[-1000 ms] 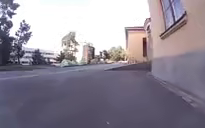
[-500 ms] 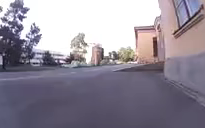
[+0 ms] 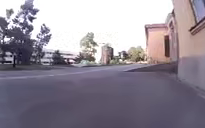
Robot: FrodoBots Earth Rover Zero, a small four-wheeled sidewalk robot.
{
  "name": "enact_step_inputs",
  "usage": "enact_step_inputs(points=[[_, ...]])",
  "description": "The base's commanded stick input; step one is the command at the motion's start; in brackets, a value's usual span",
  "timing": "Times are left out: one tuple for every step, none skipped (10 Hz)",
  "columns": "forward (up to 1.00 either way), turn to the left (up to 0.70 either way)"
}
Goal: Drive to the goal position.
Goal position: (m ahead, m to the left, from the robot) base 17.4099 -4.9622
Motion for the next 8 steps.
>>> enact_step_inputs(points=[[0.5, 0.0], [0.5, 0.0], [0.5, 0.0], [0.5, 0.0], [0.5, 0.0], [0.5, 0.0], [0.5, 0.0], [0.5, 0.0]])
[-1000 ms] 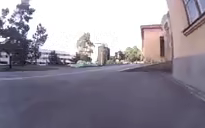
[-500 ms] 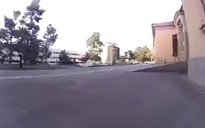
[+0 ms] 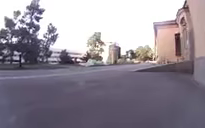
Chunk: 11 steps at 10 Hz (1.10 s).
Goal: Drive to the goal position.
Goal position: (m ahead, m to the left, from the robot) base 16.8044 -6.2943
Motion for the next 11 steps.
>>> enact_step_inputs(points=[[0.5, 0.0], [0.5, 0.0], [0.5, 0.0], [0.5, 0.0], [0.5, 0.0], [0.5, 0.0], [0.5, 0.0], [0.5, 0.0], [0.5, 0.0], [0.5, 0.0], [0.5, 0.0]])
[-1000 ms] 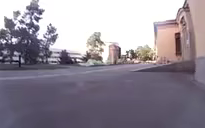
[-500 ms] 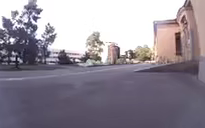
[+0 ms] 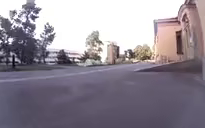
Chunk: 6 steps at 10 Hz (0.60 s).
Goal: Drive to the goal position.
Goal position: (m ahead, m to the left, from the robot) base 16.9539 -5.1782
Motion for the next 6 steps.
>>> enact_step_inputs(points=[[0.5, 0.34], [0.5, 0.47], [0.5, 0.5], [0.5, 0.5], [0.5, 0.5], [0.5, 0.5]])
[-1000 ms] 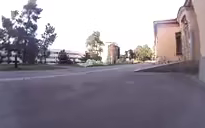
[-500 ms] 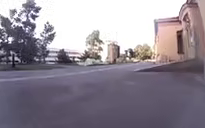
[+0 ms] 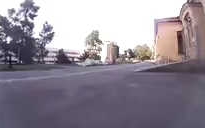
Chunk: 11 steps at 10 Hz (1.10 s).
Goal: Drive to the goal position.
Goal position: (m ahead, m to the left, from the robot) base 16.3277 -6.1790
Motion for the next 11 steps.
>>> enact_step_inputs(points=[[0.5, 0.5], [0.5, 0.5], [0.5, 0.5], [0.5, 0.4], [0.5, 0.15], [0.5, 0.0], [0.5, 0.0], [0.5, 0.0], [0.5, 0.0], [0.5, 0.0], [0.5, 0.0]])
